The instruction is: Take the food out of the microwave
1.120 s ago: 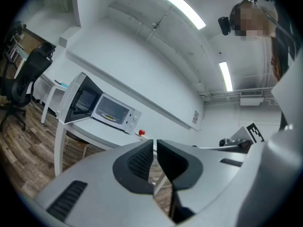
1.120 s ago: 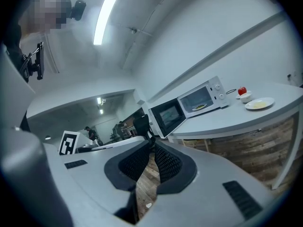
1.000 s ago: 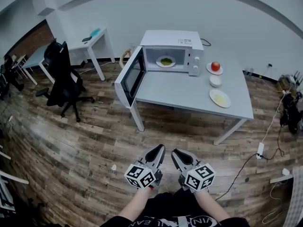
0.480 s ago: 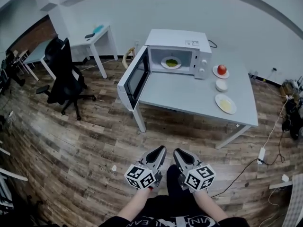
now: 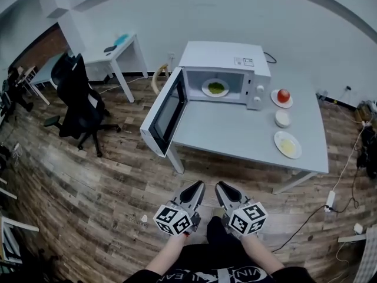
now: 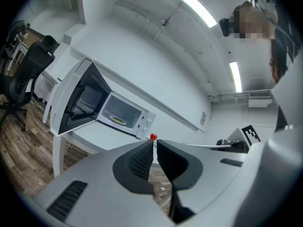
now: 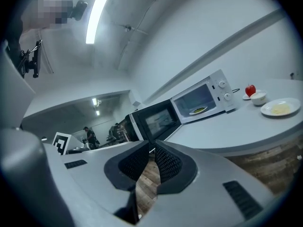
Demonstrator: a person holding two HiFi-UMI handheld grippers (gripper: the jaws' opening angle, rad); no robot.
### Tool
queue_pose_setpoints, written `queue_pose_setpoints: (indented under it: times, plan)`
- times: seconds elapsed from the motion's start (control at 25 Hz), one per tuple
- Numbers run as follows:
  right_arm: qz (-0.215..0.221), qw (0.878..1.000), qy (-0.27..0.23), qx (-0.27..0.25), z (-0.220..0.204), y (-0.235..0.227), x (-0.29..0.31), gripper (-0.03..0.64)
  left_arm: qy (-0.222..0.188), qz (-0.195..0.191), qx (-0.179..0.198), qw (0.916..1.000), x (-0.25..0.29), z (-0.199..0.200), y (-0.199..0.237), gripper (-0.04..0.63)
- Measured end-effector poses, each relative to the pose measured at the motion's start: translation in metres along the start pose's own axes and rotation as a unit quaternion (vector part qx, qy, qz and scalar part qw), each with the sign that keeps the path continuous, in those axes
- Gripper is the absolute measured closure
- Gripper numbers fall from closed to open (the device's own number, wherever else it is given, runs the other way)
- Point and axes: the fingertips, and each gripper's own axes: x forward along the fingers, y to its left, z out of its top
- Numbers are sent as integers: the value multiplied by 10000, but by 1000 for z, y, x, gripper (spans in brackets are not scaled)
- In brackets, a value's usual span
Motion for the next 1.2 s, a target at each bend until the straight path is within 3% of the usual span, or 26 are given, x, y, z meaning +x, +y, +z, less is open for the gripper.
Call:
queue_pose_setpoints:
  times: [0.16,0.64,1.2]
  plan:
    - [47,9999,20,-159,20,-18,25,561,-8,-3,-11,10000,31,12,17,566]
    - [-28,9998,163,55,39,-81,63,561,121,27,-94,9999,102,18,44,566]
    - [-5,9997,100,217,59,-134,80,561,189,61,-110,9997,160,18,51,566]
